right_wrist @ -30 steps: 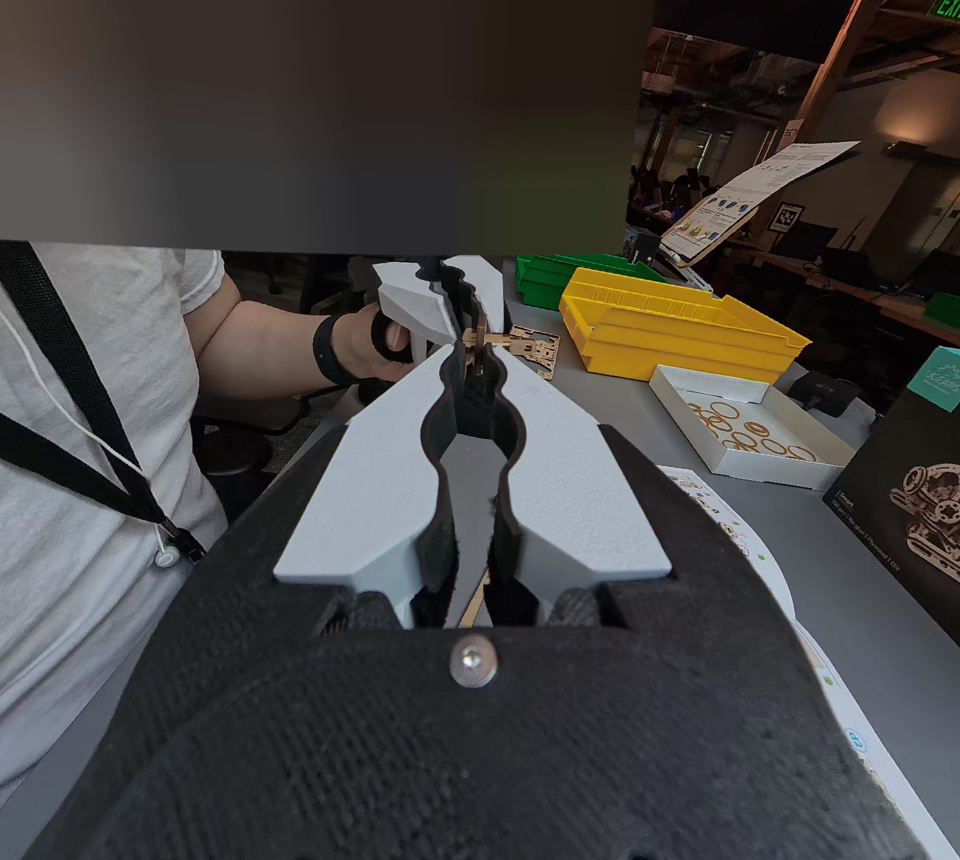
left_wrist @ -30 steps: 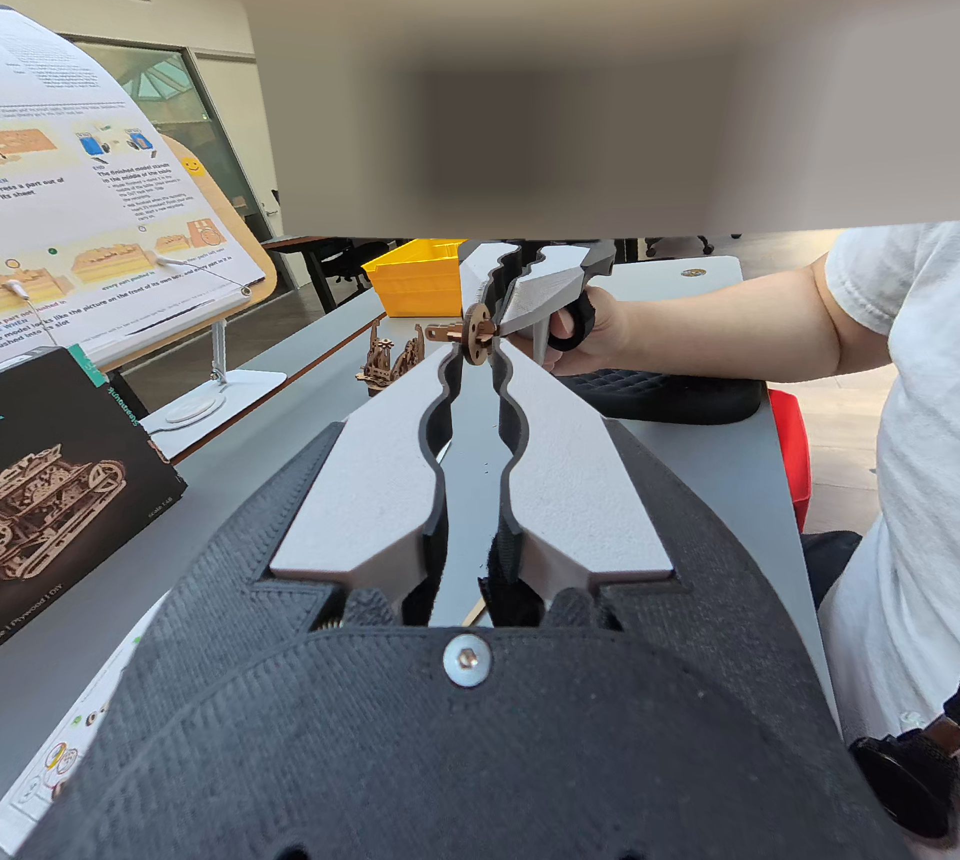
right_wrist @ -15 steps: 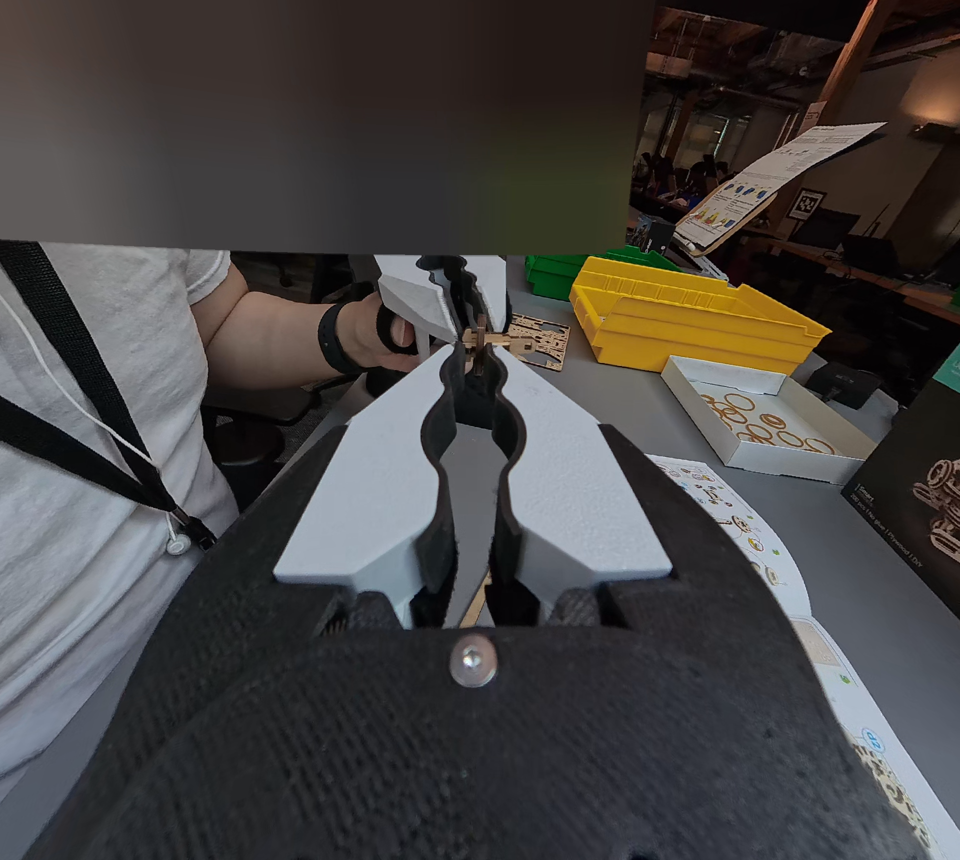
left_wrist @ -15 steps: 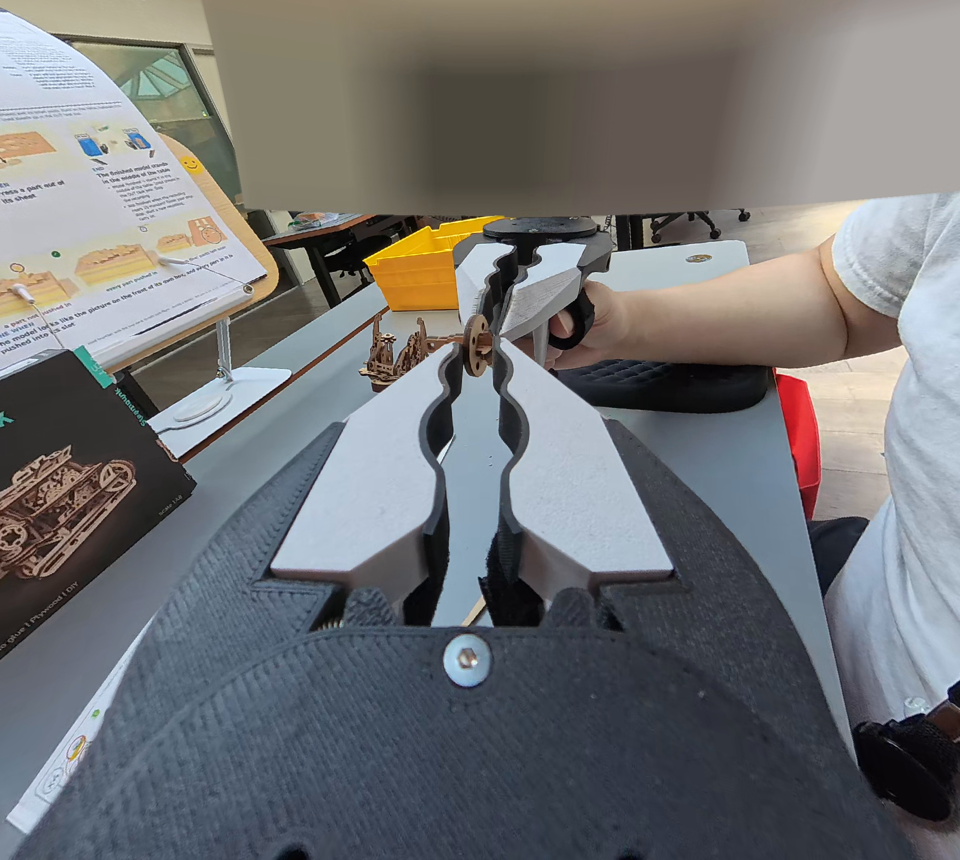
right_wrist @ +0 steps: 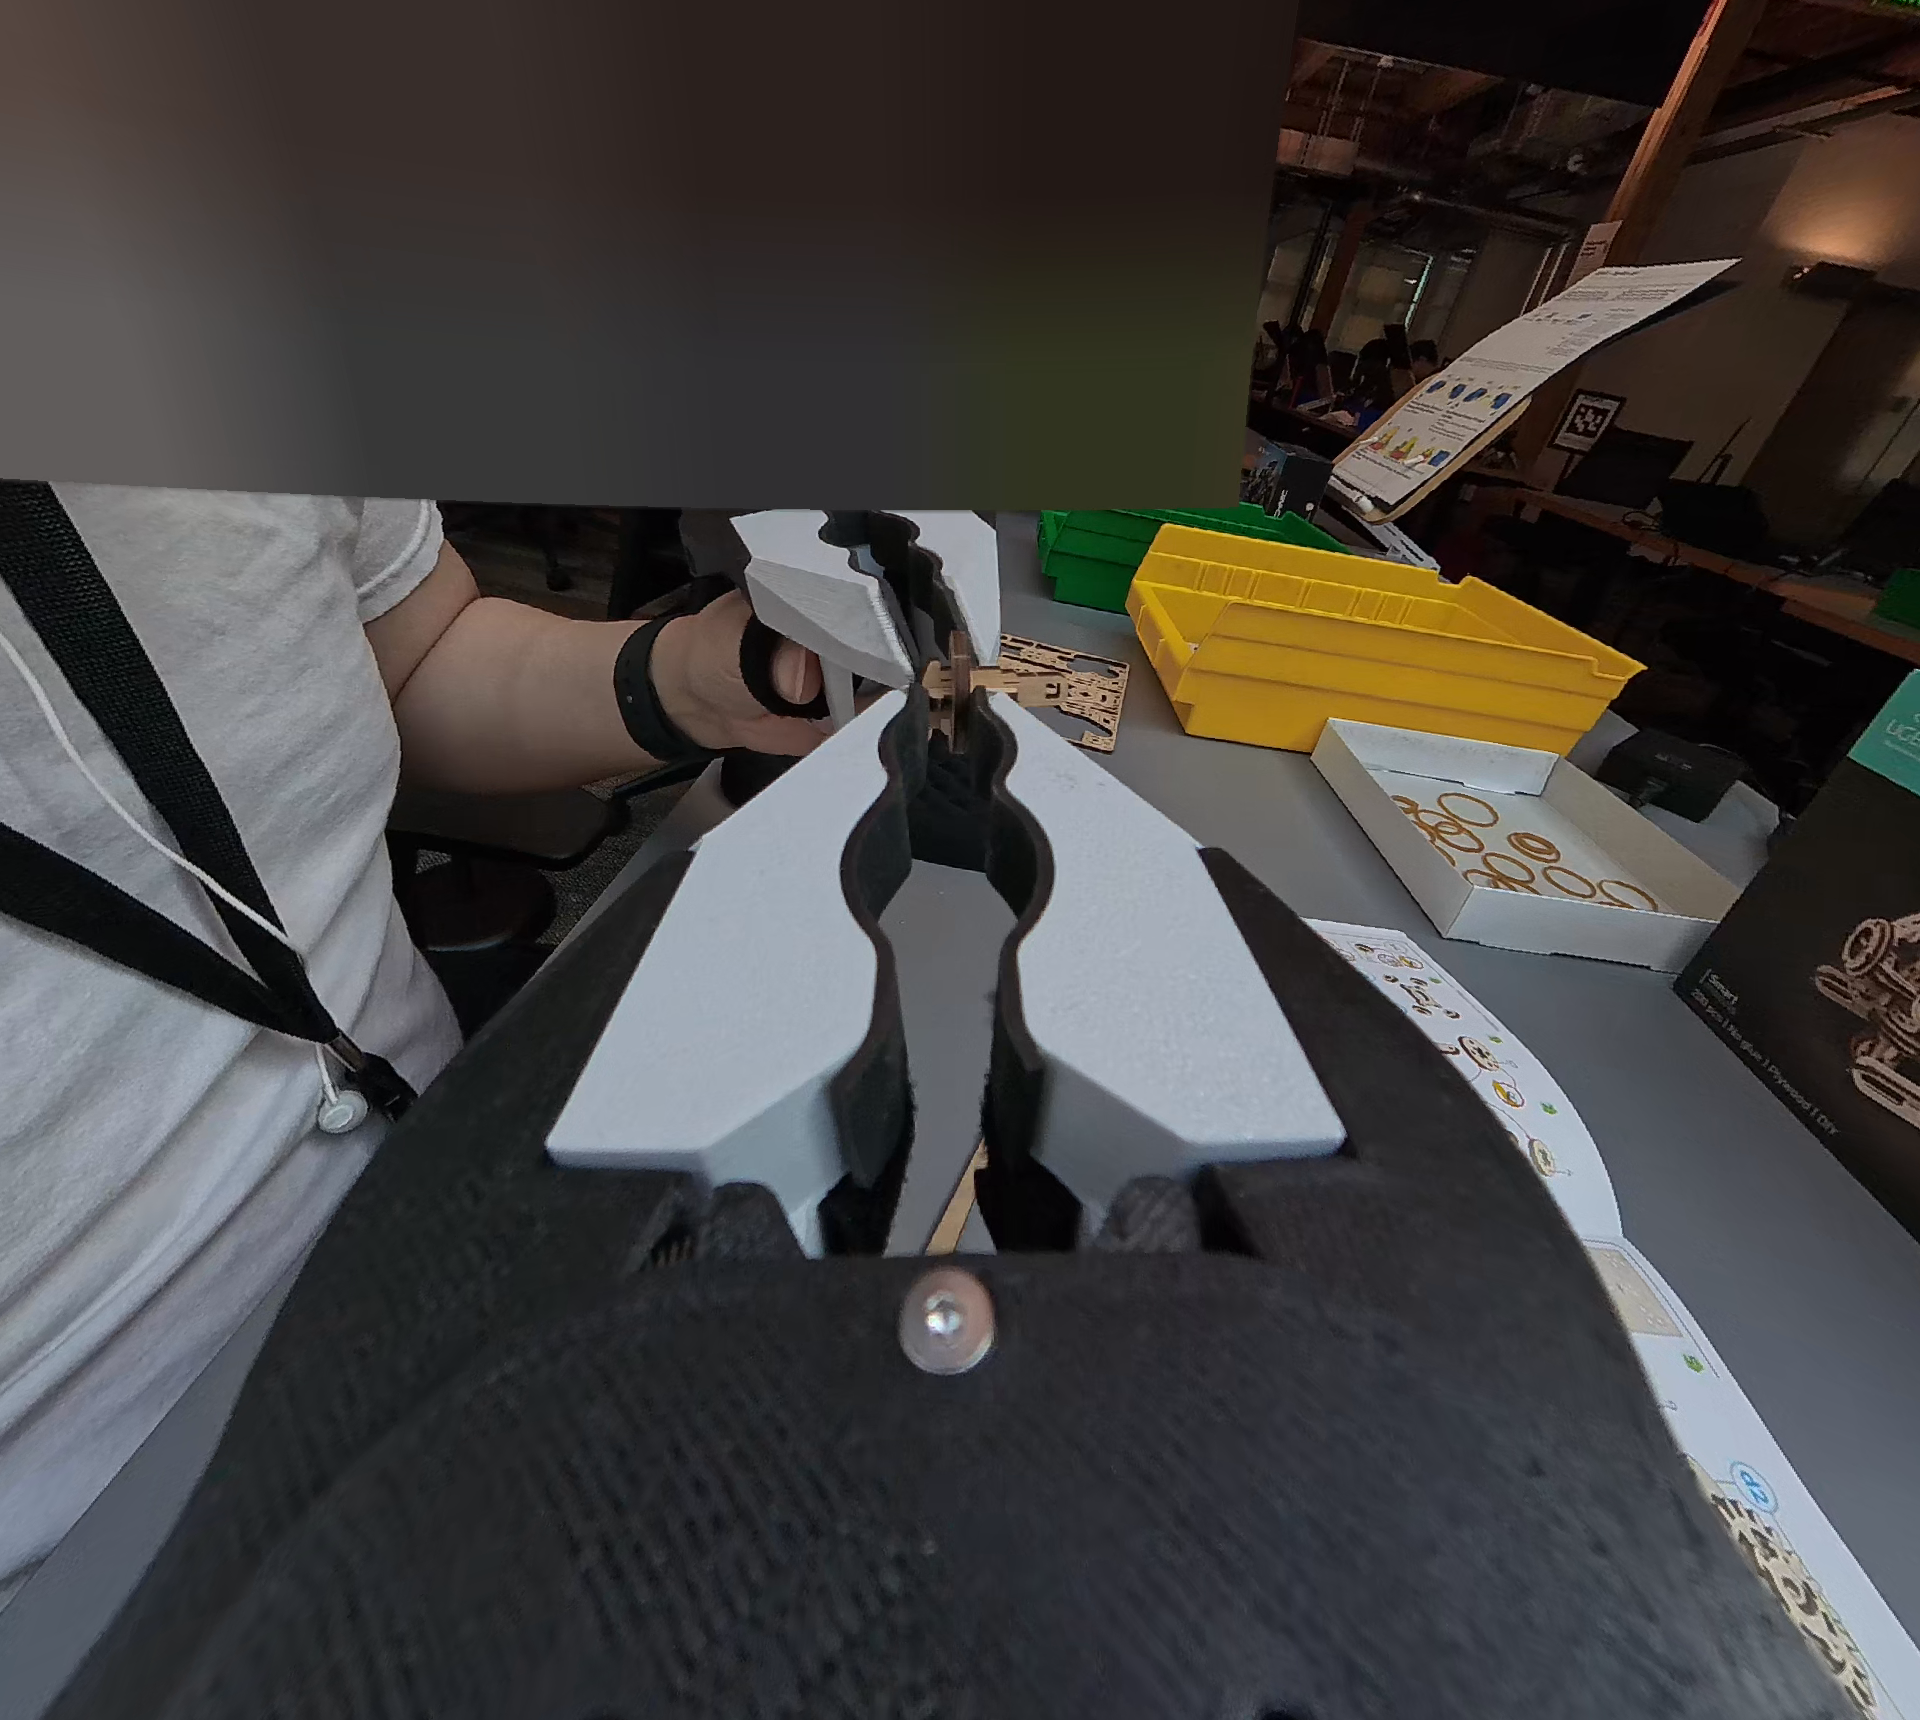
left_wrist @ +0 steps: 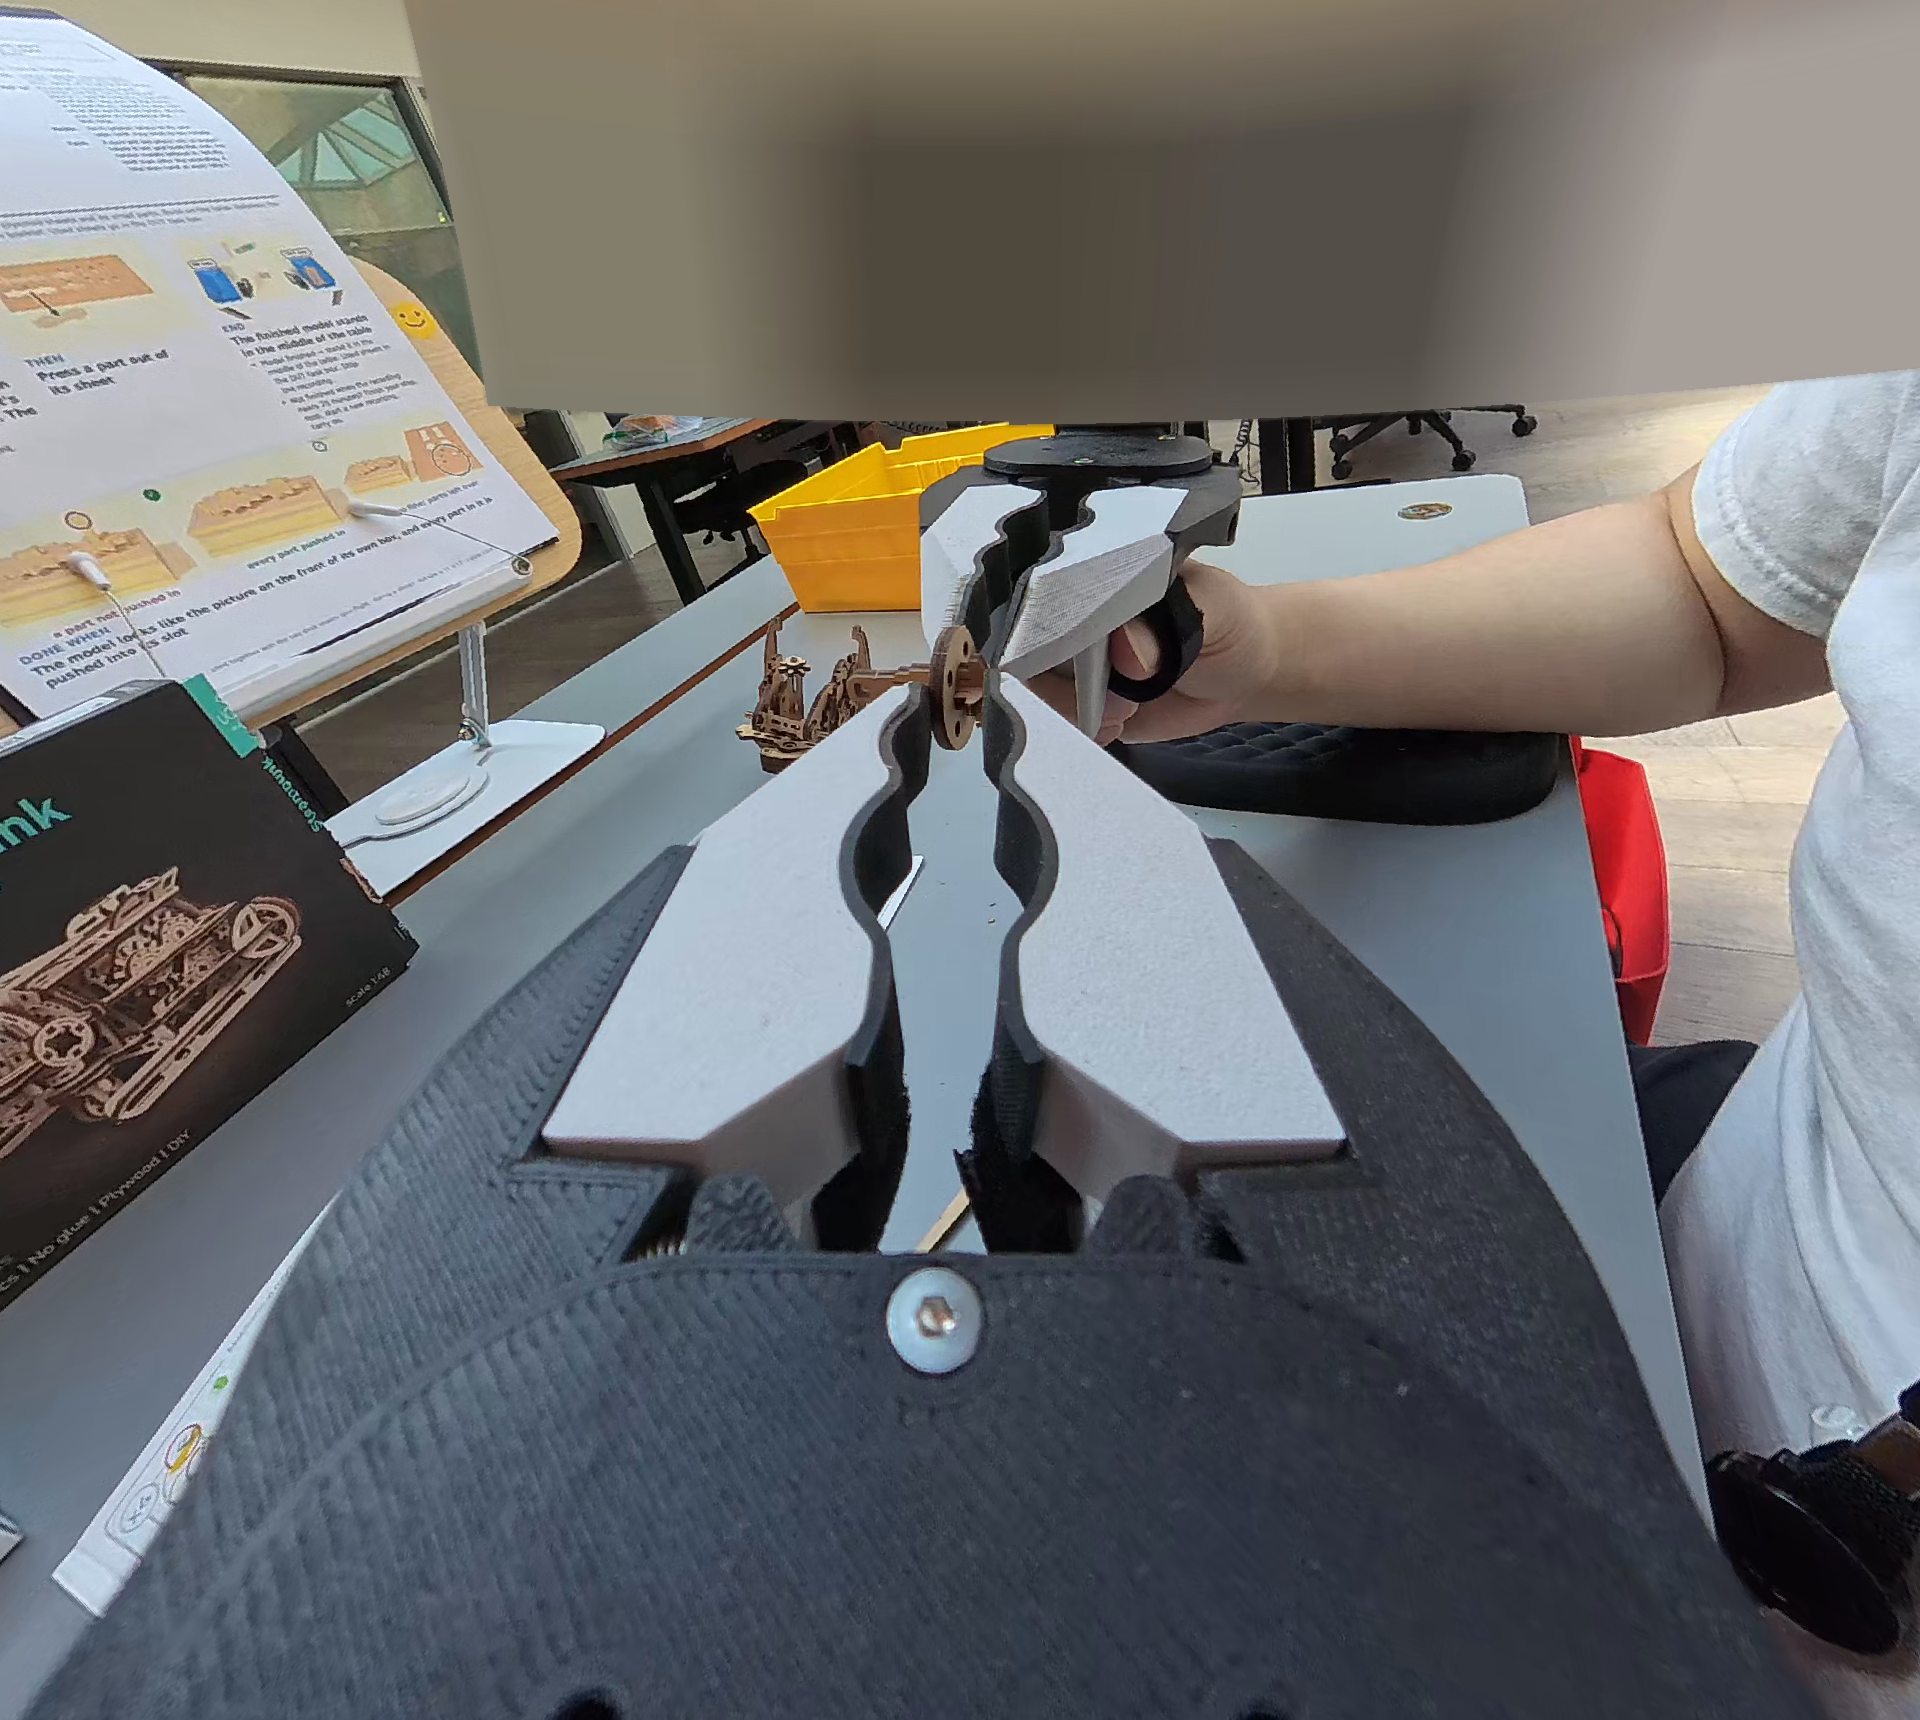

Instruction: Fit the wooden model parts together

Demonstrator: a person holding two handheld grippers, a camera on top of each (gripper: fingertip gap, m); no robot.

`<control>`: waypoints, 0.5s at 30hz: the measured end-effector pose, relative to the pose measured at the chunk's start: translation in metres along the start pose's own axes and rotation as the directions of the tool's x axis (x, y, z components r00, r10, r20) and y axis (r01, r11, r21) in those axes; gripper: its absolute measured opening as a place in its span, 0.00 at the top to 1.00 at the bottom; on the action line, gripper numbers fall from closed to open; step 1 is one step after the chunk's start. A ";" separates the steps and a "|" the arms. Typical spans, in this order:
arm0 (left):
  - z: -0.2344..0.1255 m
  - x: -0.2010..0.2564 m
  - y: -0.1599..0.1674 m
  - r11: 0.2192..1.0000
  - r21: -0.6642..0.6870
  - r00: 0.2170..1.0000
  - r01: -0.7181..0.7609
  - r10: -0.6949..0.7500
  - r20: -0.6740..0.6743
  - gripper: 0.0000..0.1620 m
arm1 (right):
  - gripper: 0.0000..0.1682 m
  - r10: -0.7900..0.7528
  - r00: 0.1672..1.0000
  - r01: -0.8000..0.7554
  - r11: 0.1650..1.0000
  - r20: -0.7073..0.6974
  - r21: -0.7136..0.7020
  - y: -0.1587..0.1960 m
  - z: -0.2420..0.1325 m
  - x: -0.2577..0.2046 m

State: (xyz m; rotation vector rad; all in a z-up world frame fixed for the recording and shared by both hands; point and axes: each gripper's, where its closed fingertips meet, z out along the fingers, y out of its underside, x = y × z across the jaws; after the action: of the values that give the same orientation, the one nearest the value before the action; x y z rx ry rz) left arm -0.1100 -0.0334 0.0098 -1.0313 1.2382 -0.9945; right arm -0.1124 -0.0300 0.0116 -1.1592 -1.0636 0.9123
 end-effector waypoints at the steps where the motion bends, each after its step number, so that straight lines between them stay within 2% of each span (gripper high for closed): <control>1: 0.000 0.000 0.000 1.000 -0.002 1.000 -0.002 0.002 0.003 0.95 | 0.97 0.000 1.000 0.000 1.000 -0.003 0.001 0.000 0.000 0.001; 9: 0.001 -0.001 -0.001 1.000 -0.007 1.000 -0.008 0.008 0.005 0.95 | 0.97 0.008 1.000 -0.008 1.000 -0.004 0.007 -0.001 -0.001 0.001; 15: -0.002 0.005 -0.009 0.999 0.035 0.999 0.004 -0.003 -0.054 0.95 | 0.97 0.036 0.998 -0.039 0.998 0.049 0.054 -0.008 -0.002 -0.005</control>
State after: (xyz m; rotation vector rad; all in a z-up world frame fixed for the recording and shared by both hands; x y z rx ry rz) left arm -0.1114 -0.0407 0.0169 -0.9851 1.2593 -1.0495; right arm -0.1119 -0.0368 0.0189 -1.1201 -1.0519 0.9968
